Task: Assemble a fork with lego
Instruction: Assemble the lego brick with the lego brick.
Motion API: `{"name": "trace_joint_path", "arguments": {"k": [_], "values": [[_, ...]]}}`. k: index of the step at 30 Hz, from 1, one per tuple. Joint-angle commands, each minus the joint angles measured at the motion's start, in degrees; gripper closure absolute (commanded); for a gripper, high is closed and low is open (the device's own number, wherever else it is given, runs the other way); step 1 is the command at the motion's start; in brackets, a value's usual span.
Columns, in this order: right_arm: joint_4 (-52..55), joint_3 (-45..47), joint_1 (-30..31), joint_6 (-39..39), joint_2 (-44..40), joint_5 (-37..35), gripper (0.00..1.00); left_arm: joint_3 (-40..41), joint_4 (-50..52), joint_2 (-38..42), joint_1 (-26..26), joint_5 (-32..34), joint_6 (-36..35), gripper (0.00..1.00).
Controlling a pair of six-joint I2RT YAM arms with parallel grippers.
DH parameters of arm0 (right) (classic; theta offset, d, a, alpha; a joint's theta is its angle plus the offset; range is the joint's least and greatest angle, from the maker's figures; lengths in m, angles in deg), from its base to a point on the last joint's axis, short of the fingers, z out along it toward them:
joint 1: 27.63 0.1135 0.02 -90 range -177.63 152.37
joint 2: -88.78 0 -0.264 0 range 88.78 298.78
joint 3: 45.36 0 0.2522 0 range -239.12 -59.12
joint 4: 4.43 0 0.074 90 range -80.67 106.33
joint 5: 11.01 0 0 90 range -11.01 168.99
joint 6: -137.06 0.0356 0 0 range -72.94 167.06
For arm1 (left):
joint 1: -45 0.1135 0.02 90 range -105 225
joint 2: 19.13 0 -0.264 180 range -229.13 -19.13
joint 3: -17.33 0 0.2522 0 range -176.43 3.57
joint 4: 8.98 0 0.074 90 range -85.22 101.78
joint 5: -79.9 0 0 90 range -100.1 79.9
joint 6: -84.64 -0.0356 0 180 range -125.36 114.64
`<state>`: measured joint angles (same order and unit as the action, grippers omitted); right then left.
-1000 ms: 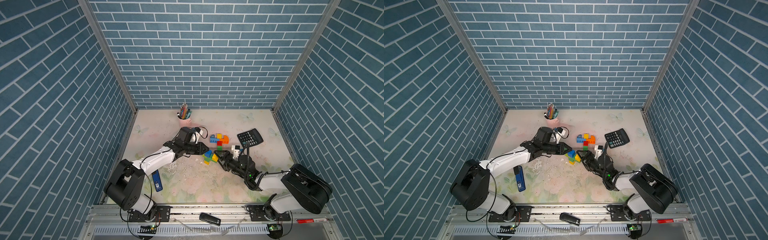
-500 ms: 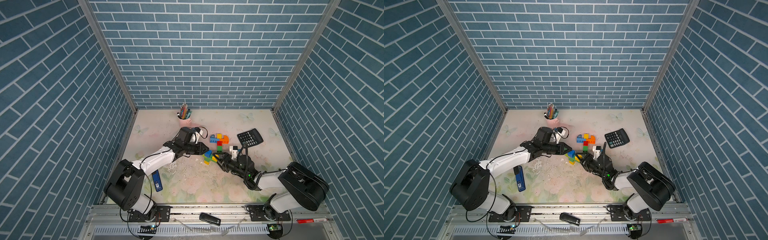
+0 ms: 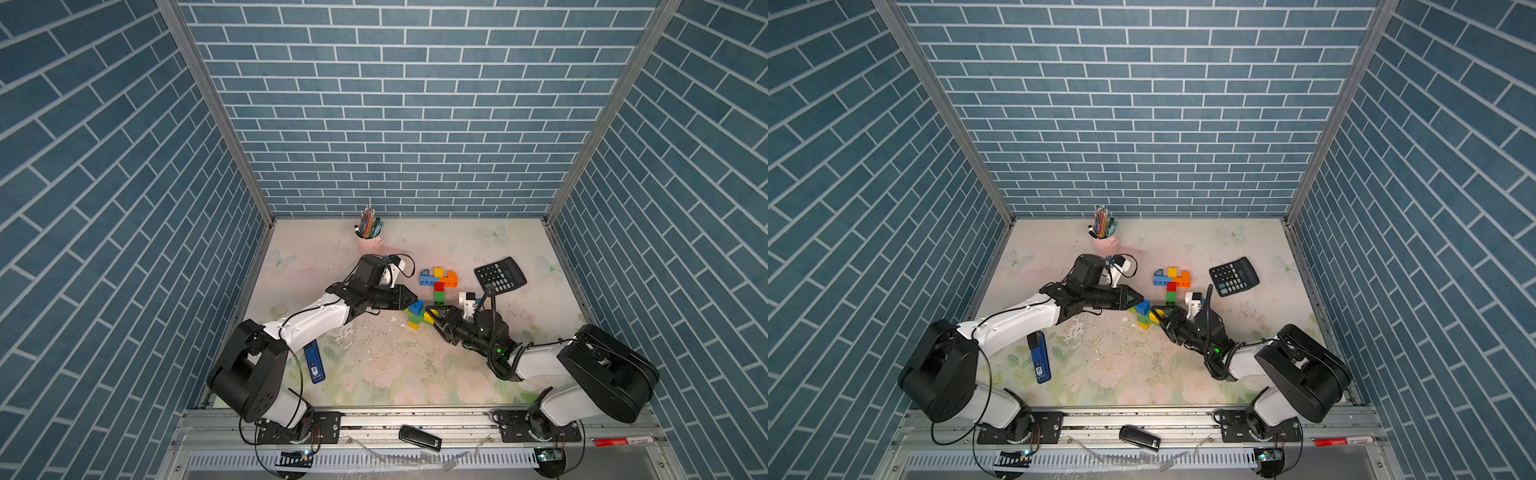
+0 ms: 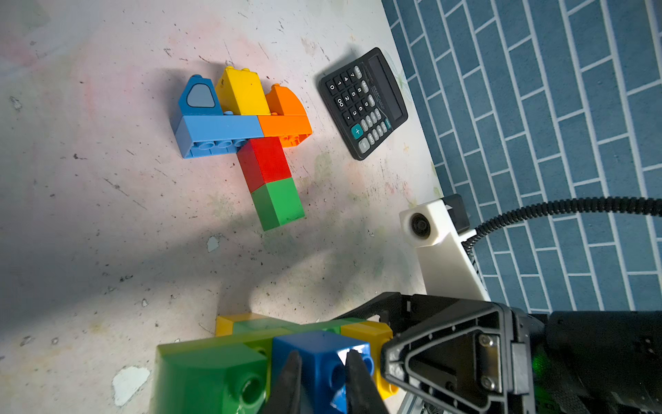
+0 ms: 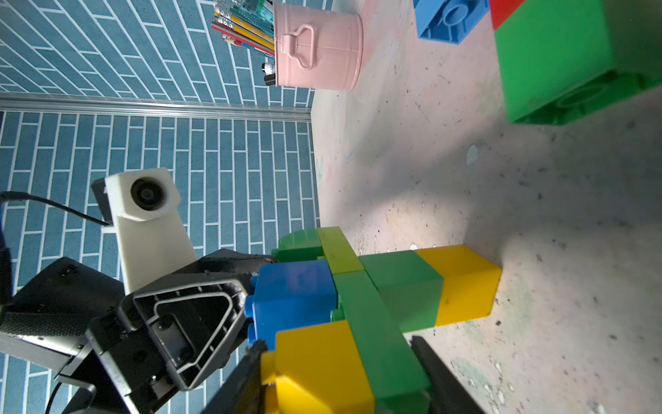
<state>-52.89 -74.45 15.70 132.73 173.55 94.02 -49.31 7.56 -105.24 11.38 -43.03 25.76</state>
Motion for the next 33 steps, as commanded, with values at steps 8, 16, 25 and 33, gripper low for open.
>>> {"name": "trace_joint_path", "arguments": {"k": [8, 16, 25, 33], "values": [[33.0, -4.1, -0.4, -18.6, -17.4, -8.1, 0.01, 0.8, 3.2, 0.6, 0.1, 0.1, -0.1, 0.77], [62.8, -12.8, -0.5, -50.5, -32.6, -14.8, 0.02, -0.7, 2.8, 0.8, 0.1, -0.6, 0.4, 0.76], [66.6, -23.5, -0.4, -71.0, -22.5, -1.0, 0.03, -4.1, 3.4, 0.5, 0.1, -1.3, 0.4, 0.75], [68.7, -32.6, -0.5, -83.8, -11.9, 8.4, 0.10, -5.7, 4.8, 1.1, 0.1, -0.8, 0.1, 0.74]]}}
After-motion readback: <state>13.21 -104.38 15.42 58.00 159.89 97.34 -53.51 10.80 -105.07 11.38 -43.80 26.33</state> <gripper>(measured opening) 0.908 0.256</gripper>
